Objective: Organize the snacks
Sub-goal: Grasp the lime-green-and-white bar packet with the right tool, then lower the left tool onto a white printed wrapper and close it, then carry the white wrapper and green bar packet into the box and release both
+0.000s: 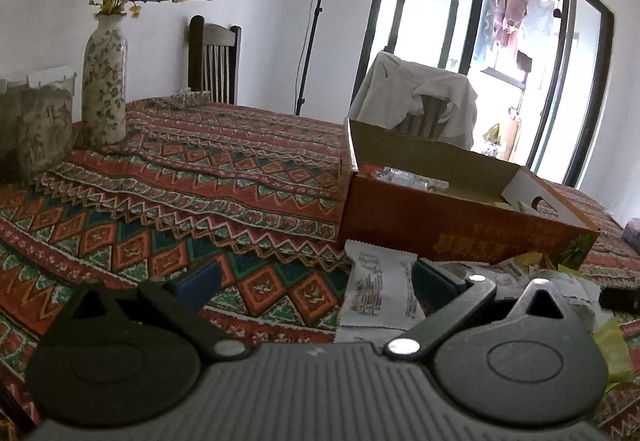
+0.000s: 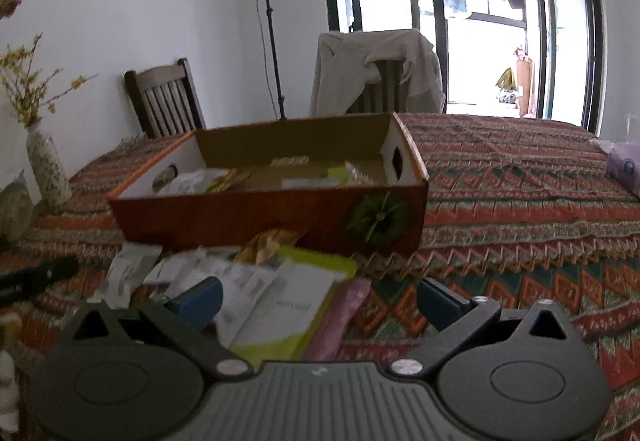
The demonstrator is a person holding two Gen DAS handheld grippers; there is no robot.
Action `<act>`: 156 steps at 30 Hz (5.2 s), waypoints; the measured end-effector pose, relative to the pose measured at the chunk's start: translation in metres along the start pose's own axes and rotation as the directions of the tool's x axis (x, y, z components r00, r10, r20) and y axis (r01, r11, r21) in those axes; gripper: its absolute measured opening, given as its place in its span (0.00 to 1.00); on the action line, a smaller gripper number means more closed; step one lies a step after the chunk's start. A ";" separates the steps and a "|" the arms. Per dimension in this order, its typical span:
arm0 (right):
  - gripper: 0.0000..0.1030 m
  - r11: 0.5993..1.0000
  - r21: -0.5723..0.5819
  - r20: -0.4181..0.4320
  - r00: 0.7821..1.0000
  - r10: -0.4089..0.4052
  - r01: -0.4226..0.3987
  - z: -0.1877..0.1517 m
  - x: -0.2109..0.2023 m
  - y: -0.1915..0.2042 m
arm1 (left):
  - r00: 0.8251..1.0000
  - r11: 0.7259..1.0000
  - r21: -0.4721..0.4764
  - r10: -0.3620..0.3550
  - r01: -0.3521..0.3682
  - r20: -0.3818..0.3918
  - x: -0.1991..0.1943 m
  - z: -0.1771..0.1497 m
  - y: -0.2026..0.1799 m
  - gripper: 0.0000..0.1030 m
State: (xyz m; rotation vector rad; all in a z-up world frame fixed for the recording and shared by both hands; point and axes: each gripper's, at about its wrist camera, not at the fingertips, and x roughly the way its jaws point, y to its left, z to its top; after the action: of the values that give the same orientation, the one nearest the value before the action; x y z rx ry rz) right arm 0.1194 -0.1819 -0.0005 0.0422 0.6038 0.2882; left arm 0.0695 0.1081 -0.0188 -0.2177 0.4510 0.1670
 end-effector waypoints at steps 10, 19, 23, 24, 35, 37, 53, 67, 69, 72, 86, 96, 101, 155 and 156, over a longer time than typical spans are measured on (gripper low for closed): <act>0.93 0.997 -0.079 -0.074 0.997 0.000 -0.006 -0.020 0.014 0.024 | 1.000 1.000 0.003 0.012 -0.012 0.003 0.000 0.000 -0.001 1.00; 0.40 0.999 -0.029 -0.060 0.998 0.020 -0.022 -0.025 -0.001 -0.003 | 1.000 1.000 0.001 0.018 -0.018 0.006 0.000 -0.001 0.000 1.00; 0.38 1.000 -0.015 -0.028 1.000 0.008 -0.009 -0.027 -0.008 -0.013 | 1.000 1.000 -0.001 0.020 -0.020 0.005 0.000 -0.001 0.000 1.00; 0.38 1.000 -0.007 -0.019 1.000 0.008 -0.008 -0.027 -0.010 -0.016 | 1.000 1.000 -0.003 0.020 -0.020 0.003 0.000 0.000 0.000 1.00; 0.37 0.999 0.033 0.087 0.996 -0.016 0.013 -0.023 -0.030 -0.038 | 0.996 0.999 0.039 0.001 0.002 -0.090 0.005 0.005 -0.012 1.00; 0.37 0.999 0.035 0.090 0.996 -0.017 0.014 -0.023 -0.030 -0.038 | 0.993 0.998 0.060 -0.015 0.023 -0.117 0.005 0.006 -0.018 1.00; 0.38 0.999 0.052 0.097 0.995 -0.010 0.005 -0.027 -0.032 -0.041 | 0.959 0.974 0.220 0.016 0.049 -0.284 0.027 -0.017 -0.053 1.00; 0.38 0.999 0.051 0.104 0.995 0.003 -0.008 -0.027 -0.034 -0.042 | 0.975 0.973 0.226 0.012 0.039 -0.220 0.001 -0.022 -0.056 0.50; 0.38 0.999 0.052 0.106 0.994 0.004 -0.010 -0.028 -0.035 -0.042 | 0.975 0.975 0.219 0.004 0.045 -0.221 -0.002 -0.022 -0.056 0.42; 0.38 0.999 0.053 0.108 0.994 0.006 -0.012 -0.028 -0.036 -0.042 | 0.977 0.975 0.219 0.008 0.040 -0.213 -0.006 -0.024 -0.056 0.35; 0.38 0.998 0.064 0.108 0.994 0.015 -0.022 -0.030 -0.034 -0.045 | 0.970 0.979 0.197 0.093 -0.049 -0.223 -0.024 -0.025 -0.052 0.97; 0.38 0.997 0.074 0.108 0.994 0.014 -0.022 -0.032 -0.034 -0.050 | 0.966 0.987 0.132 0.123 -0.095 -0.227 -0.021 -0.029 -0.043 0.75; 0.38 0.997 0.074 0.110 0.994 0.020 -0.029 -0.032 -0.034 -0.050 | 0.969 0.989 0.126 0.107 -0.080 -0.222 -0.028 -0.030 -0.042 0.71; 0.38 0.999 0.016 0.171 0.985 0.033 -0.036 -0.009 -0.036 -0.040 | 0.999 0.991 0.135 0.011 -0.004 -0.050 -0.036 0.012 -0.063 0.47; 0.38 0.999 0.012 0.179 0.983 0.032 -0.035 -0.004 -0.035 -0.039 | 0.999 0.991 0.135 0.002 0.003 -0.041 -0.033 0.018 -0.067 0.47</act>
State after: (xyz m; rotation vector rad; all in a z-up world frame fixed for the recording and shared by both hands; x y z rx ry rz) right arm 0.0992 -0.2293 0.0109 0.0915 0.4273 0.3089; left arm 0.0610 0.0443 0.0229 -0.0887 0.5009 0.1314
